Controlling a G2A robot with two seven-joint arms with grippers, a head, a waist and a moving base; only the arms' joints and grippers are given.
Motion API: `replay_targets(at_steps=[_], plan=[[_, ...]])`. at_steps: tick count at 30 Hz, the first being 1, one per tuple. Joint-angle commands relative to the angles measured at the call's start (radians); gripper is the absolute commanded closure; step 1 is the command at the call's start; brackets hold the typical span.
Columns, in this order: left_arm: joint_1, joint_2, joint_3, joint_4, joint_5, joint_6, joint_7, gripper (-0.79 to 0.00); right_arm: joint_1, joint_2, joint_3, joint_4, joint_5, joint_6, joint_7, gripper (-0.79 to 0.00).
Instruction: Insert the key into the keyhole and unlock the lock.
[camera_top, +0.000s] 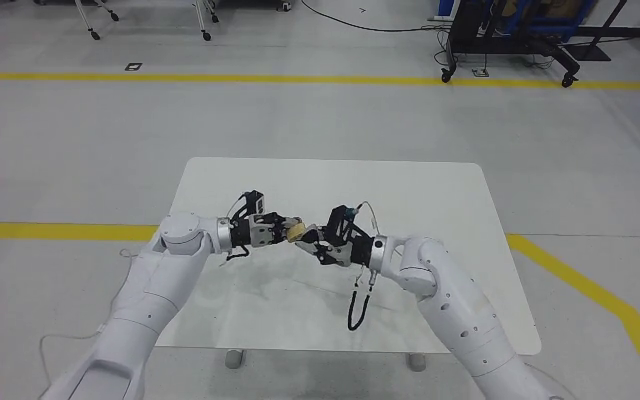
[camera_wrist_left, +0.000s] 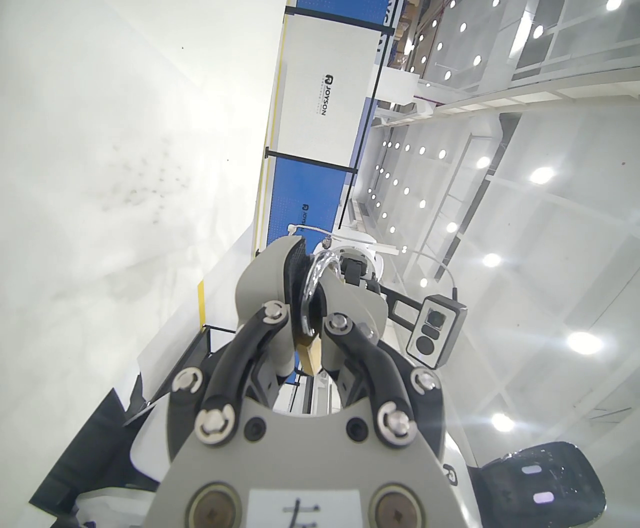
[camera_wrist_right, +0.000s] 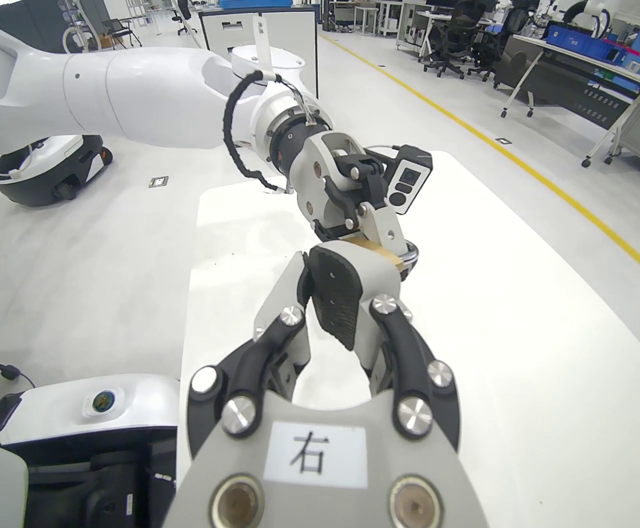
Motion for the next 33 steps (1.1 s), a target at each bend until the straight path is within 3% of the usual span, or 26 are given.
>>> replay_targets(at_steps=[1, 2, 4, 7, 10, 21, 27, 30, 31, 32, 33], plan=[[0.007, 0.0, -0.019, 0.0, -0.031, -0.028, 0.027, 0.0, -0.025, 0.004, 0.004, -0.043, -0.054, 0.038, -0.025, 0.0], [0.012, 0.0, -0.028, -0.002, -0.046, -0.041, 0.042, 0.0, -0.045, 0.006, 0.007, -0.076, -0.096, 0.061, -0.054, 0.0], [0.021, 0.001, -0.045, -0.006, -0.059, -0.067, 0.083, 0.0, -0.101, 0.012, 0.014, -0.141, -0.216, 0.141, -0.133, -0.203], [0.041, 0.001, -0.059, -0.027, -0.052, -0.103, 0.152, 0.0, -0.198, 0.02, 0.007, -0.221, -0.422, 0.302, -0.268, -0.277], [0.06, 0.003, -0.064, -0.056, -0.022, -0.126, 0.201, 0.0, -0.253, 0.023, -0.031, -0.242, -0.58, 0.412, -0.333, -0.292], [0.097, 0.006, -0.073, -0.114, 0.001, -0.123, 0.232, 0.0, -0.184, -0.01, -0.154, -0.16, -0.684, 0.623, -0.261, -0.277], [0.094, 0.005, -0.069, -0.117, 0.015, -0.112, 0.23, 0.0, -0.154, -0.022, -0.186, -0.133, -0.712, 0.663, -0.218, -0.246], [0.093, 0.004, -0.068, -0.117, 0.02, -0.11, 0.227, 0.0, -0.141, -0.028, -0.197, -0.127, -0.721, 0.676, -0.198, -0.194], [0.093, 0.004, -0.068, -0.116, 0.021, -0.108, 0.226, 0.0, -0.138, -0.029, -0.201, -0.126, -0.723, 0.679, -0.191, -0.145], [0.092, 0.004, -0.068, -0.116, 0.022, -0.107, 0.224, 0.0, -0.135, -0.031, -0.204, -0.125, -0.724, 0.681, -0.185, -0.018], [0.092, 0.004, -0.068, -0.116, 0.022, -0.106, 0.222, 0.0, -0.132, -0.032, -0.207, -0.124, -0.723, 0.682, -0.181, 0.0]])
